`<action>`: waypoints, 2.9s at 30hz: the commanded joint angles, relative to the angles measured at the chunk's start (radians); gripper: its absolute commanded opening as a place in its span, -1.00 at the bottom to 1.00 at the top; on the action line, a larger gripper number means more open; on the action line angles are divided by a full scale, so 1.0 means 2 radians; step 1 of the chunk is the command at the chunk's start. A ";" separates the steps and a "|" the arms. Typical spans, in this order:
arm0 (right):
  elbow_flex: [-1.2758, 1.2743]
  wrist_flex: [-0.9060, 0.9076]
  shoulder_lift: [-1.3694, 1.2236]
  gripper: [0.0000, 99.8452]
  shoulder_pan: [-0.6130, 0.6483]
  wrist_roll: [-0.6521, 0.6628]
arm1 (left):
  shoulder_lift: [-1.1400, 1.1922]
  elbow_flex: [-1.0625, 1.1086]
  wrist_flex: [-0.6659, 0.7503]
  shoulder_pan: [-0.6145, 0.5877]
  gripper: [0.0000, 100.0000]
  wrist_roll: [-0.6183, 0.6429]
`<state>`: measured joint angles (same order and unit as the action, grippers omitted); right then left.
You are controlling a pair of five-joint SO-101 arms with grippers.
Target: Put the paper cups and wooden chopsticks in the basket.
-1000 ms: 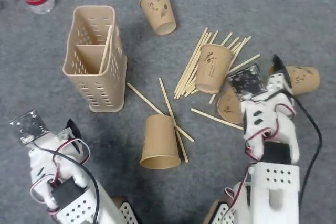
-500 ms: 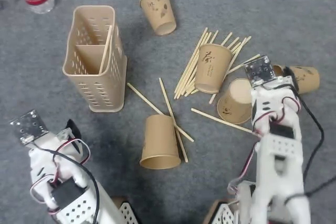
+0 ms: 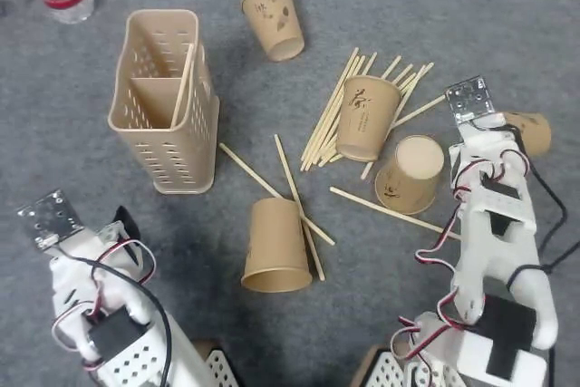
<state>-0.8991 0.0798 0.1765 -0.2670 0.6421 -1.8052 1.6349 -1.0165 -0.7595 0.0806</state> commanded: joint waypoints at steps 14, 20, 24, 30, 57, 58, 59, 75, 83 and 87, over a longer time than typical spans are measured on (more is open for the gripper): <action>0.029 -0.058 -0.003 -0.92 -0.041 0.098 | -0.008 -0.001 0.012 0.003 -0.55 -0.007; 0.031 -0.058 -0.032 -0.97 -0.043 0.143 | -0.008 -0.001 0.012 0.003 -0.55 -0.007; 0.031 -0.054 -0.026 -0.99 -0.052 0.141 | -0.008 -0.001 0.012 0.003 -0.55 -0.007; 0.031 -0.023 0.085 -0.99 -0.063 0.093 | -0.008 -0.001 0.012 0.003 -0.55 -0.007; 0.815 0.650 -0.032 -0.98 0.428 -0.194 | -0.008 -0.001 0.011 0.003 -0.55 -0.007; 0.838 0.649 -0.046 -0.98 0.437 -0.194 | -0.008 -0.001 0.011 0.003 -0.55 -0.007; 0.860 0.648 -0.060 -0.99 0.442 -0.194 | -0.008 -0.001 0.011 0.003 -0.55 -0.007; 0.954 0.418 -0.250 -0.99 0.507 -0.199 | -0.008 -0.001 0.011 0.003 -0.55 -0.007; 0.955 0.371 -0.336 -0.98 0.502 -0.219 | -0.008 0.000 0.008 0.028 -0.55 -0.023; 0.955 0.349 -0.363 -0.98 0.474 -0.234 | -0.008 0.003 0.008 0.033 -0.55 -0.035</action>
<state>0.9590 0.8224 -0.5570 0.7242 0.1987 -1.8052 1.6471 -1.0165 -0.7043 0.0361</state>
